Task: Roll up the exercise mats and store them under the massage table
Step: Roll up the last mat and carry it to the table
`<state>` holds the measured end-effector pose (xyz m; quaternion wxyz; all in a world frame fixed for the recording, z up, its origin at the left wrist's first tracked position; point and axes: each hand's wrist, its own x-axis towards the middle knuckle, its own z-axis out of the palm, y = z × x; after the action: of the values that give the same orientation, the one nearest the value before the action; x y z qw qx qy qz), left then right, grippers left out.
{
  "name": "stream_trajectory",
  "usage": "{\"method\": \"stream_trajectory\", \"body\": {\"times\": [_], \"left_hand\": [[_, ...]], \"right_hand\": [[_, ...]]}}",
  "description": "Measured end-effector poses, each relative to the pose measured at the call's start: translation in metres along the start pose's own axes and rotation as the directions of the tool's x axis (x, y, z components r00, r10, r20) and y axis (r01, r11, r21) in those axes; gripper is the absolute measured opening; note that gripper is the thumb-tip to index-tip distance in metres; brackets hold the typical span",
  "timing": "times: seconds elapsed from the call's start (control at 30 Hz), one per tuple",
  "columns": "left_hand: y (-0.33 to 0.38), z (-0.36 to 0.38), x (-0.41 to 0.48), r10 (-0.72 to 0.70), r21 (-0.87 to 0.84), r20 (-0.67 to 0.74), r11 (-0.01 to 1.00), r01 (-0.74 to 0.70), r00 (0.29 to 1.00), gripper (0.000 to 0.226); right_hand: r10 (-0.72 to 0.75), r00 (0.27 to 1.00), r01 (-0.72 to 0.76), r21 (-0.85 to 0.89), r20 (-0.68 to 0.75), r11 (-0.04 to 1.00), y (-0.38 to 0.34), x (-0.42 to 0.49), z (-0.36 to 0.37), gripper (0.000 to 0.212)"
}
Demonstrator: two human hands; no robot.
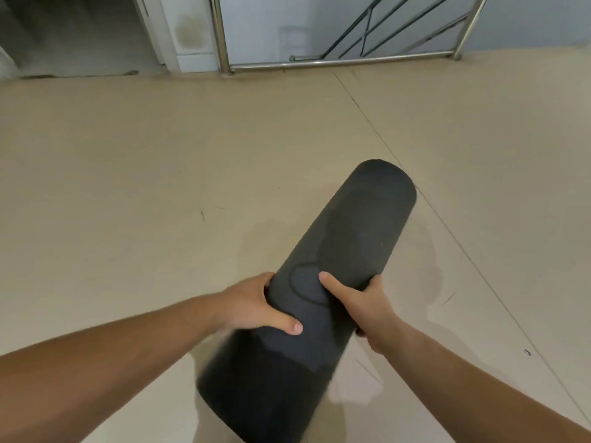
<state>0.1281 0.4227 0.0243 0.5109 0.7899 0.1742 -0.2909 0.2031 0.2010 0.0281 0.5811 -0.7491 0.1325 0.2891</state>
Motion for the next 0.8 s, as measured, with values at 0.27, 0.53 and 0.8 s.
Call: {"method": "stream_trajectory", "body": {"times": [0.27,0.53,0.8], "left_hand": [[-0.039,0.049,-0.014,-0.099,-0.403,-0.061,0.913,0.067,0.993,0.104],[-0.040,0.067,-0.010,-0.162,-0.460,-0.035,0.878,0.128,0.986,0.086],[-0.041,0.065,-0.014,-0.226,-0.499,-0.018,0.846,0.187,0.974,0.107]], "right_hand": [[0.100,0.978,-0.057,-0.229,0.183,0.972,0.016,-0.016,-0.042,0.142],[0.253,0.935,-0.193,-0.240,0.250,0.951,0.046,-0.028,-0.041,0.159],[0.247,0.943,-0.219,-0.139,0.223,0.966,0.061,-0.048,-0.035,0.108]]}}
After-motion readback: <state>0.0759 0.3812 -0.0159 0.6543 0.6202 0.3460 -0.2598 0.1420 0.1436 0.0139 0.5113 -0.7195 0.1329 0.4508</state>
